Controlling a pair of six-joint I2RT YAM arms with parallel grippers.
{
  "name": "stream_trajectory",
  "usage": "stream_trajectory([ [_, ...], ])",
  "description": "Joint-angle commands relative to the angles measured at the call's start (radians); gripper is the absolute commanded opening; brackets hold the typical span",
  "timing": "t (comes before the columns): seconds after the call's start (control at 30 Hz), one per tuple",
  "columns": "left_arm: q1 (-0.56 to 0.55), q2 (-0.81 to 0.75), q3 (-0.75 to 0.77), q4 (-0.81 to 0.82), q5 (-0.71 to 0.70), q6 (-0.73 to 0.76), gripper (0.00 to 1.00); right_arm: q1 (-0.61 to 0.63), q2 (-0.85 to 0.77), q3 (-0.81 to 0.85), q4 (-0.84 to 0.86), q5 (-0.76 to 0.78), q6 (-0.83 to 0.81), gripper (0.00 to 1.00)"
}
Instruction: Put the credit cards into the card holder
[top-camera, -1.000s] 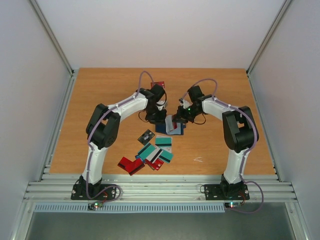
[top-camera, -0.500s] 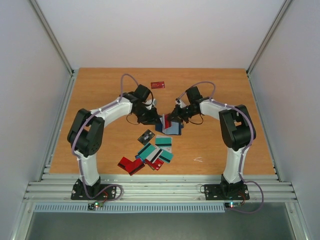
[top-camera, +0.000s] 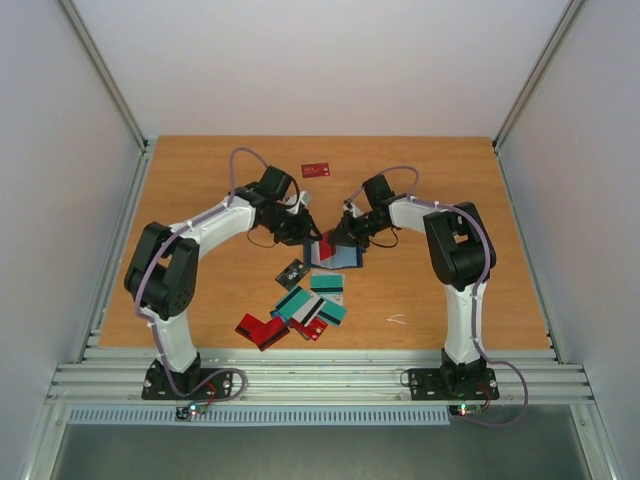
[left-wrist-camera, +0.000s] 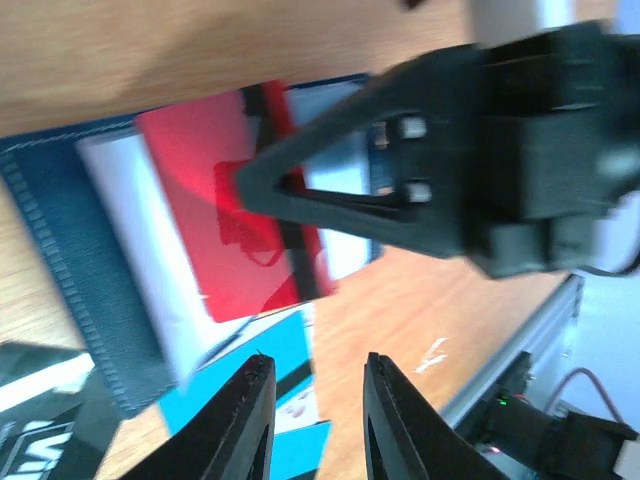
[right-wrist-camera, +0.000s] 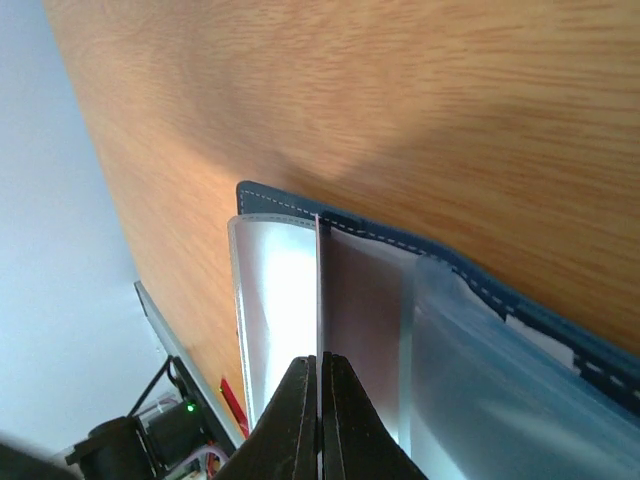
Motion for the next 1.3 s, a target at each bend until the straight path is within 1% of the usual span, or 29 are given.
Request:
stream_trajectory([
  [0.0, -0.003, -0.009, 0.004, 0.153, 0.139, -0.037, 0.27, 0.008, 0.019, 0.046, -0.024, -0.005, -0.004, 0.01],
  [0.17, -0.003, 0.104, 0.024, 0.292, 0.237, -0.115, 0.27, 0.008, 0.021, 0.036, -0.008, -0.012, -0.002, 0.01],
  [0.23, -0.003, 0.139, 0.026, 0.374, 0.282, -0.176, 0.27, 0.008, 0.022, 0.034, 0.001, -0.019, 0.002, 0.01],
  [0.3, -0.003, 0.168, 0.030, 0.412, 0.297, -0.231, 0.27, 0.007, 0.019, 0.037, 0.004, -0.026, 0.005, 0.01],
  [0.5, -0.001, 0.203, -0.005, 0.406, 0.284, -0.235, 0.26, -0.006, -0.002, 0.041, -0.004, -0.028, 0.006, 0.01],
  [0.6, 0.002, 0.202, -0.021, 0.365, 0.248, -0.208, 0.26, -0.018, -0.014, 0.032, -0.007, -0.030, 0.002, 0.01],
  [0.77, 0.006, 0.216, -0.010, 0.311, 0.235, -0.153, 0.28, -0.033, -0.036, 0.013, -0.004, -0.037, -0.001, 0.01],
  [0.9, 0.017, 0.208, -0.020, 0.330, 0.232, -0.151, 0.40, -0.053, -0.062, -0.009, 0.003, -0.039, 0.000, 0.01],
  [0.97, 0.024, 0.208, -0.028, 0.352, 0.240, -0.155, 0.43, -0.065, -0.071, -0.018, 0.007, -0.050, -0.001, 0.01],
  [1.07, 0.035, 0.212, -0.038, 0.375, 0.250, -0.158, 0.46, -0.077, -0.086, -0.034, 0.021, -0.069, 0.001, 0.01],
  [1.27, 0.043, 0.236, -0.044, 0.442, 0.307, -0.175, 0.46, -0.080, -0.098, -0.075, 0.105, -0.131, 0.047, 0.01],
])
